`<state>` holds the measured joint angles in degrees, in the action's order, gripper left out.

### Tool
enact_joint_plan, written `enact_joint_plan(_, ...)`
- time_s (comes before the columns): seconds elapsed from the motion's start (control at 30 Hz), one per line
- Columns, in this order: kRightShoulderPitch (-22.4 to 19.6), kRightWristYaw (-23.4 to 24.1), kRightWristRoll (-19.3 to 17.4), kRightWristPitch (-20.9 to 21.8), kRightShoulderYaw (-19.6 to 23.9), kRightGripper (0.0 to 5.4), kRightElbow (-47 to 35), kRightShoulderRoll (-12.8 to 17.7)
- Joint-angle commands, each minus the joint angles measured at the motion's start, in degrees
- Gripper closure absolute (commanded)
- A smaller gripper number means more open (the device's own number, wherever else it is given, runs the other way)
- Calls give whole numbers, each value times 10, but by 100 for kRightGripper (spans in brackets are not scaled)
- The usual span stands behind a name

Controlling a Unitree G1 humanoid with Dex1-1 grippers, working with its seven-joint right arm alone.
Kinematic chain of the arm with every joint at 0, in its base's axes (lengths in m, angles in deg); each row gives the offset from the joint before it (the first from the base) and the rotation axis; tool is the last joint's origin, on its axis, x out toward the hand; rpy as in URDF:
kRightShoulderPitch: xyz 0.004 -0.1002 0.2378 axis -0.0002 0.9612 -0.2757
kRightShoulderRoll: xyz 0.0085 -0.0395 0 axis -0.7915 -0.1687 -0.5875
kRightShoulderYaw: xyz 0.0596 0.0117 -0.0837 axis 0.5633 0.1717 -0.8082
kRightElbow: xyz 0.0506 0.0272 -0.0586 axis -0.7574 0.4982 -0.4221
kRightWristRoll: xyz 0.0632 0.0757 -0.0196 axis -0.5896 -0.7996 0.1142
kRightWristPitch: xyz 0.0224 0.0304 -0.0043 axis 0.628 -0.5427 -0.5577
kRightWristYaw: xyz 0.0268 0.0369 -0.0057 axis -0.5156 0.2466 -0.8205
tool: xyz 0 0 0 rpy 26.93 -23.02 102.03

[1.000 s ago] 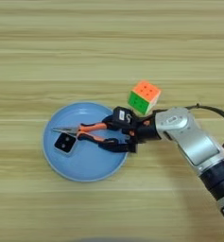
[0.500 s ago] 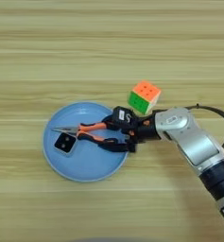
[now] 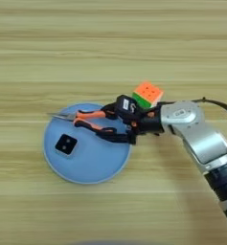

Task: Move the objects on the table

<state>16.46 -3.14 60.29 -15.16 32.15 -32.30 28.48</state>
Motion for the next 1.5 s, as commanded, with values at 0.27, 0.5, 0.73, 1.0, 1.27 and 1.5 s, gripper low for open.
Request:
enact_joint_plan(0.27,-55,9,-58,-24,96,194,-71,41)
enact_joint_plan(0.5,-20,-15,-90,-26,138,194,-111,92)
enact_joint_plan(0.73,-7,-20,-102,-7,183,194,-103,134)
enact_joint_plan(1.0,-11,-31,-115,35,250,194,-55,185)
enact_joint_plan(1.27,-6,-48,-117,96,292,195,23,233)
enact_joint_plan(1.5,7,-62,-118,136,308,195,93,255)
